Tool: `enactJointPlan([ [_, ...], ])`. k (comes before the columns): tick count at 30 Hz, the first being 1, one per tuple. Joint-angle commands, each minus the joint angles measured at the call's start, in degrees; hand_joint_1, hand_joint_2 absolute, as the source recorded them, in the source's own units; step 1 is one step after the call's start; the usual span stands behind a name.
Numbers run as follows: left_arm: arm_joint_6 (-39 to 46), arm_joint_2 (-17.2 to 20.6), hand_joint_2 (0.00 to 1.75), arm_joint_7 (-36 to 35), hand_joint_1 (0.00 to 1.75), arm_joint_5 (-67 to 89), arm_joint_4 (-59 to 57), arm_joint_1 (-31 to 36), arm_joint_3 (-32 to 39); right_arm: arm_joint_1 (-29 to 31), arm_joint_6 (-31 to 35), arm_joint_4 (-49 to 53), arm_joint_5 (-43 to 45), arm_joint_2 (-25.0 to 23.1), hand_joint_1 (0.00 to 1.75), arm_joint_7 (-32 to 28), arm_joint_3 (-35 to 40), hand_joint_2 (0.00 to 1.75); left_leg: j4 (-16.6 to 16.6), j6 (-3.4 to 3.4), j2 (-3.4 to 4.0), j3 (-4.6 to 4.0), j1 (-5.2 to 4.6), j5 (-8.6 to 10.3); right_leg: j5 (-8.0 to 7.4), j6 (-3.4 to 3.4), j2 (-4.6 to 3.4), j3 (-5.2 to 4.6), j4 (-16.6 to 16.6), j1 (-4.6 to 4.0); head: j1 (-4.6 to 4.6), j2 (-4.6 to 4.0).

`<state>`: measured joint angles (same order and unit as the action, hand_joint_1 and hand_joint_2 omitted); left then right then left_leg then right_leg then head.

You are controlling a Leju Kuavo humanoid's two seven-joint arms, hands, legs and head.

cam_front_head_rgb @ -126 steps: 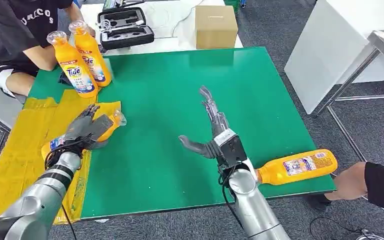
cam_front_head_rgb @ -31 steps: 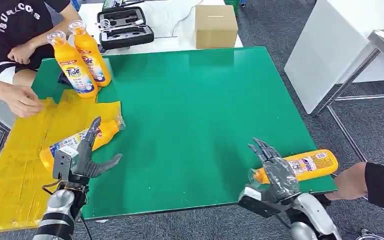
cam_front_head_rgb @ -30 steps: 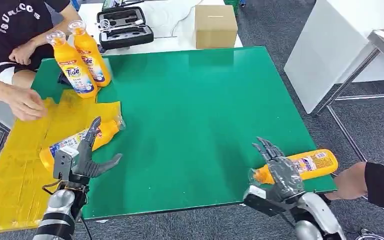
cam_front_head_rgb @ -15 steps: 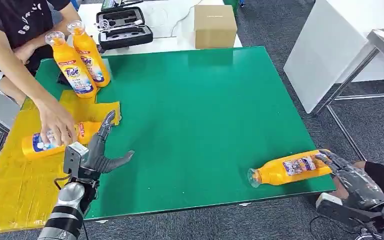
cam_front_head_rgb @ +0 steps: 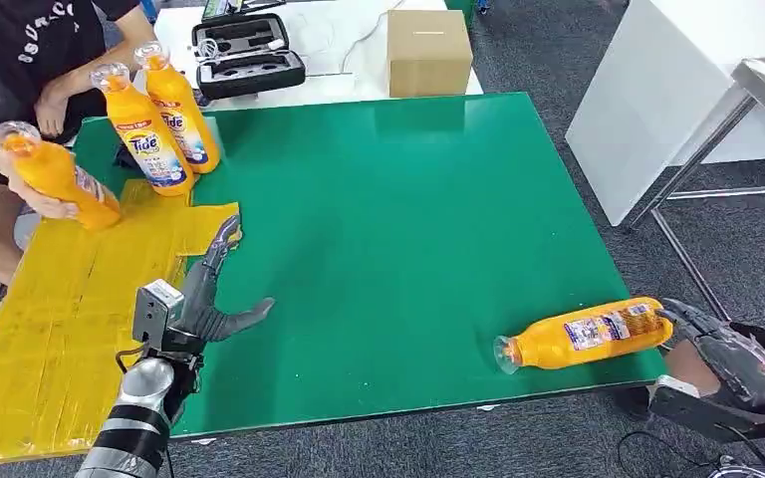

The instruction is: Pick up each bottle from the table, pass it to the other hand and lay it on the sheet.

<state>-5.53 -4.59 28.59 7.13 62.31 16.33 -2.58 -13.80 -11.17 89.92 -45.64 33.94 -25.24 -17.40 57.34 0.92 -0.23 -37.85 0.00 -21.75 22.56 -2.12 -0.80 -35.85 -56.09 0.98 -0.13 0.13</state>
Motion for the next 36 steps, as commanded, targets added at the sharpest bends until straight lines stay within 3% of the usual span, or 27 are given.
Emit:
enactJointPlan([
  [1,0.2,-0.2,1.75,-0.6,0.00,0.1,-3.4,1.7,-1.8,8.2,7.2,-10.3,-5.1,-3.7,0.00,1.2,5.3,1.75,-0.1,-0.05,0.09,0.22,0.07,-0.04,-0.02,0.06,-0.04,0.24,0.1,-0.08,0.00,0.00],
  [10,0.5,-0.9,1.75,-1.2,0.00,-0.2,-4.2,2.7,-2.6,16.7,14.7,-18.9,-10.8,-7.9,0.00,4.4,16.0,1.75,-0.1,-0.05,0.18,0.33,0.13,-0.02,-0.05,0.09,-0.09,0.34,0.2,-0.15,0.02,0.00],
  [21,-2.1,-0.8,1.75,-0.8,0.00,-2.9,-5.9,3.4,-2.5,21.8,13.3,-28.4,-12.3,-6.6,0.00,5.5,23.7,1.75,0.0,-0.04,0.16,0.43,0.09,-0.08,0.03,0.10,-0.07,0.48,0.1,-0.12,0.00,0.00],
  [28,-4.3,-0.5,1.75,-0.7,0.00,-4.5,-5.9,2.9,-2.5,22.4,13.6,-29.3,-12.9,-6.1,0.00,6.4,24.5,1.75,0.0,-0.02,0.05,0.31,0.05,-0.03,0.03,0.09,0.00,0.35,0.1,-0.07,0.02,0.00],
  [31,-6.1,0.0,1.75,-0.5,0.00,-5.9,-6.2,2.5,-2.5,24.2,9.6,-31.5,-12.7,-3.5,0.00,8.8,26.7,1.75,0.0,-0.01,0.10,0.28,0.04,-0.02,0.02,0.07,-0.02,0.30,0.1,-0.06,0.00,0.00],
  [33,-7.2,0.3,1.75,-0.2,0.00,-6.7,-6.7,2.5,-2.5,24.7,4.4,-31.8,-11.8,1.8,0.03,10.6,29.6,1.75,0.0,-0.01,0.08,0.40,0.02,-0.08,0.08,0.08,0.03,0.43,0.0,-0.05,0.00,0.00],
  [34,-7.0,0.4,1.75,0.0,0.00,-6.7,-6.9,2.5,-2.5,24.5,2.3,-30.9,-10.1,4.3,1.01,10.8,30.3,1.75,0.0,0.01,0.03,0.28,-0.01,-0.02,0.05,0.05,0.05,0.31,0.0,-0.01,0.00,0.00],
  [35,-7.4,0.4,1.75,0.0,0.00,-6.9,-7.1,2.5,-2.6,24.3,0.7,-30.3,-9.1,5.8,1.75,10.7,31.0,1.75,0.0,0.03,-0.05,0.20,-0.04,0.02,0.05,0.03,0.11,0.23,0.0,0.03,-0.02,0.00],
  [36,-7.3,0.4,1.75,0.0,0.00,-7.0,-7.2,2.6,-2.5,24.4,0.1,-30.0,-8.7,6.5,1.75,10.6,31.2,1.75,0.0,0.01,-0.10,0.35,-0.04,-0.06,0.13,0.06,0.18,0.41,0.0,0.01,0.00,0.00],
])
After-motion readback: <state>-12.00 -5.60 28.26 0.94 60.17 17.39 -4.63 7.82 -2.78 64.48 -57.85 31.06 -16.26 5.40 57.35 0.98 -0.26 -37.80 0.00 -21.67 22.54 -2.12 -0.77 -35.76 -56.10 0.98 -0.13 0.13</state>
